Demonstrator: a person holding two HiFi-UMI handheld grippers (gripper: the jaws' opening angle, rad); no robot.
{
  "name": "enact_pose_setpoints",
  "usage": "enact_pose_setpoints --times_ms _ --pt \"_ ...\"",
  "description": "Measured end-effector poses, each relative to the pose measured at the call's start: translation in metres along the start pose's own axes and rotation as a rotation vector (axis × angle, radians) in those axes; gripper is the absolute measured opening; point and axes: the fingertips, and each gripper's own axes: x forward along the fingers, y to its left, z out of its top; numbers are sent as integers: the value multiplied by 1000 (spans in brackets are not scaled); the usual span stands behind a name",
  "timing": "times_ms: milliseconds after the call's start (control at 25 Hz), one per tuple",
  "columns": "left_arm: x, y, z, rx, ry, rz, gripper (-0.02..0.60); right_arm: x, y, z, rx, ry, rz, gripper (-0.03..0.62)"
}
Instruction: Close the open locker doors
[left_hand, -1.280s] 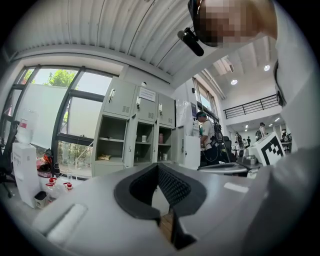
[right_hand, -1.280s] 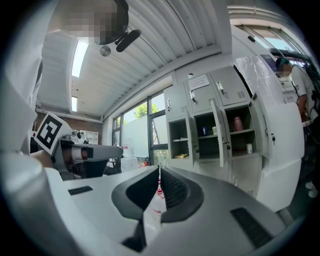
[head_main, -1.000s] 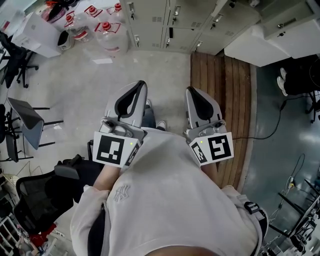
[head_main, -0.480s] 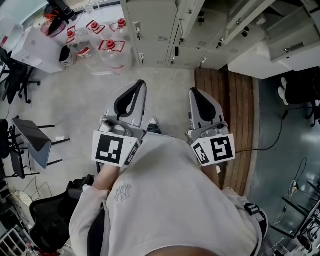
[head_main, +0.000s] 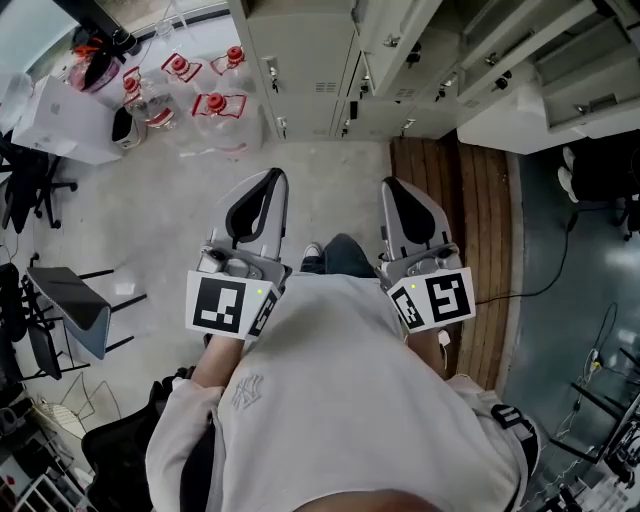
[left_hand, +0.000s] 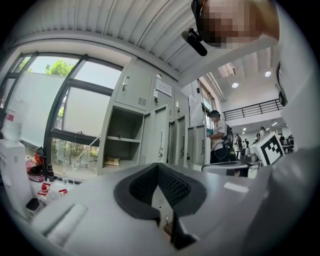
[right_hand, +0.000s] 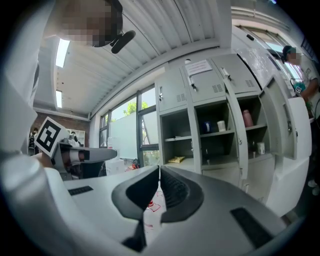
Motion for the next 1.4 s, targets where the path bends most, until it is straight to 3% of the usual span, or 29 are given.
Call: enact_pose_setpoints --times_ms 440,720,1080,1240,1400 --pt "50 36 -2 -26 16 37 2 52 -44 19 -7 -35 13 12" --pt "115 49 14 -11 -26 59 2 90 -109 61 -30 -108 66 14" --pt "179 56 29 17 -79 103 2 127 -169 98 11 -172 208 17" --pt "189 58 28 22 -72 133 2 139 -169 103 48 -168 344 87" --pt "194 63 28 36 -59 157 2 146 -163 113 119 -193 496 94"
